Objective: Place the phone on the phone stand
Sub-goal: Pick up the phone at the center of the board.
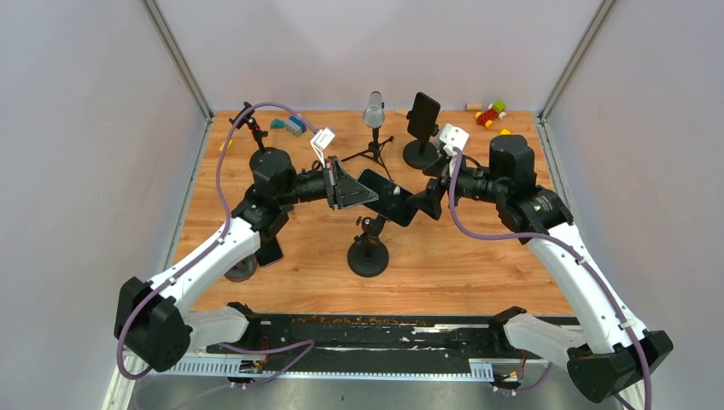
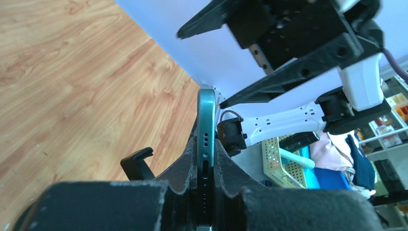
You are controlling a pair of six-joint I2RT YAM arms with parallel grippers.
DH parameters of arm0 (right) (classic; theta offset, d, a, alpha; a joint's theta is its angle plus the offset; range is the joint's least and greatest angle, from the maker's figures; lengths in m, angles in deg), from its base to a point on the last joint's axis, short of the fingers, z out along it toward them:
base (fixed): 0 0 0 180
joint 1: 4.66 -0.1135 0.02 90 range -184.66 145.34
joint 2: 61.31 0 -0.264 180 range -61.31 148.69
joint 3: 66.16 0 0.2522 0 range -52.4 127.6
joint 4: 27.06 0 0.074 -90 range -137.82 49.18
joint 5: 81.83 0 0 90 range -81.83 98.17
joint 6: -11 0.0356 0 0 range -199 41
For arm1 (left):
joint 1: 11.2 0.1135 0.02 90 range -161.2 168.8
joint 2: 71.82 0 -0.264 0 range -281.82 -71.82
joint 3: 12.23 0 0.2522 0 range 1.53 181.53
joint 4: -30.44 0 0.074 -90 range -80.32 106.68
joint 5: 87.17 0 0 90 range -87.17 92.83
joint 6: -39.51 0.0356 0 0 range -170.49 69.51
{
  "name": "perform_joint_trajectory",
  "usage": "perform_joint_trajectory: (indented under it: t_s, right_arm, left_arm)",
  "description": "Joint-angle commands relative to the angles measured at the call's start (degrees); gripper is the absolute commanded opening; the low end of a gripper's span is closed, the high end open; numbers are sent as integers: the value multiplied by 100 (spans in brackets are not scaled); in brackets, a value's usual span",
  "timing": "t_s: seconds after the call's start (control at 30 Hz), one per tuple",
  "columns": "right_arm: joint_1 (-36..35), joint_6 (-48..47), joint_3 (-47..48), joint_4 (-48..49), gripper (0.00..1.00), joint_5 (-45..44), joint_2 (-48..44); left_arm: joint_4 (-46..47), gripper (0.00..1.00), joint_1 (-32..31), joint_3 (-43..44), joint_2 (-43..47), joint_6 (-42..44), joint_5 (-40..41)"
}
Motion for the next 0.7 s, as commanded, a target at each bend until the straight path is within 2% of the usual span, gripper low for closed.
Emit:
perform_joint_trajectory:
  t_s: [0.0,0.43,0.67]
  right_arm:
    - [346,713,-288,634,80,1245,-48]
    - [459,1253,-656,1269,78,2870,304]
    - [464,1383,-723,1424,74,3122,396]
  left_arm:
    - [748,0,37,-115,517,334,-65]
    - [1224,0,138,-479,981,519,20]
    - [2036,0,155,-705,930,159,5]
